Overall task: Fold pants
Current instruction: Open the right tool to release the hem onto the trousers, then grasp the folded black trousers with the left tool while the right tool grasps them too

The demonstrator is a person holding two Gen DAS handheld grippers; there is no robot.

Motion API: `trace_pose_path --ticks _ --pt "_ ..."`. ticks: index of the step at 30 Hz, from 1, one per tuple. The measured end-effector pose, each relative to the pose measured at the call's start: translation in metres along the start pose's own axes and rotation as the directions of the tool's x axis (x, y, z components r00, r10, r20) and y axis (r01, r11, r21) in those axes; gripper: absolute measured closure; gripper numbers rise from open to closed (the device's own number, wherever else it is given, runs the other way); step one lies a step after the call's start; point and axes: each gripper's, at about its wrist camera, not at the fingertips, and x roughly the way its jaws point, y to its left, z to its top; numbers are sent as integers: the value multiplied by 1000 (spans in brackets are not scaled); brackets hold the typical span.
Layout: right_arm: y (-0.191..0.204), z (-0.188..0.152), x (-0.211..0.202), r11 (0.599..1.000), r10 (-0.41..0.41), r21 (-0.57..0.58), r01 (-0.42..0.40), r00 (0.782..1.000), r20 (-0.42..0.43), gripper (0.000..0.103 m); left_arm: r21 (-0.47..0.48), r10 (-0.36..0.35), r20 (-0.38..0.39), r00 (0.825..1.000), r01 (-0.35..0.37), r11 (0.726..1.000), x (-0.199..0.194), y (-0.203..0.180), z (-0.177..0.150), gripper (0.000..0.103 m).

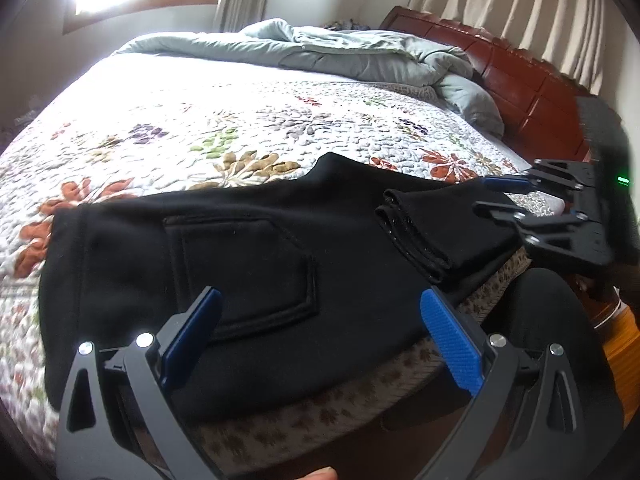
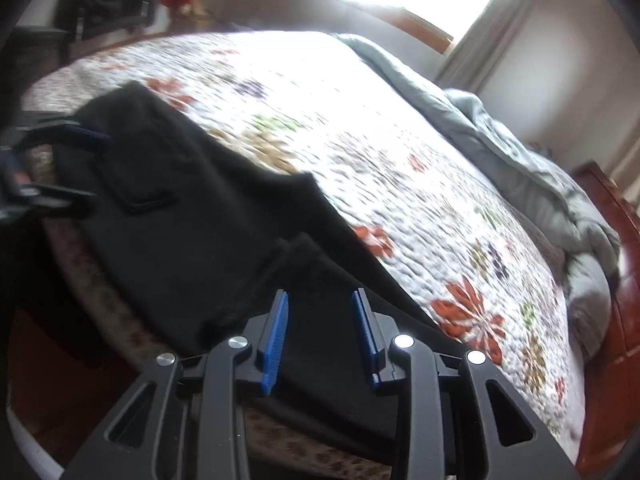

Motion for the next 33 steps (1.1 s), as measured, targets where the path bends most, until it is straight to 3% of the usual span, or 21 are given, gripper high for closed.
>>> trace_pose_path --ticks 3,7,11,16,25,29,32,33 --pt "3 -6 24 1000 -15 -8 15 998 -64 70 -33 46 -27 999 -47 998 -10 -3 -7 4" --pt "14 -7 49 996 66 -54 -75 984 -164 70 -184 67 -63 996 -77 980 -23 14 -18 4" --pt "25 9 42 981 98 -151 -125 980 -175 70 -376 61 -89 994 -90 922 -35 43 -34 4" --pt "35 46 28 948 112 -282 -149 983 -145 66 -551 64 -101 993 -109 827 -42 73 -52 4" --pt "60 113 37 882 124 -444 -155 987 -98 66 -684 50 -70 996 -84 724 -49 105 -65 4" --pt "76 129 43 857 132 -490 -162 987 -96 66 -718 39 -47 998 -61 693 -50 115 -68 4" --pt "81 137 48 841 182 -495 -219 976 -122 61 -744 36 -17 999 -37 667 -51 117 -70 4" --pt "83 143 51 833 217 -489 -258 966 -141 58 -763 37 -6 999 -28 646 -51 119 -73 4"
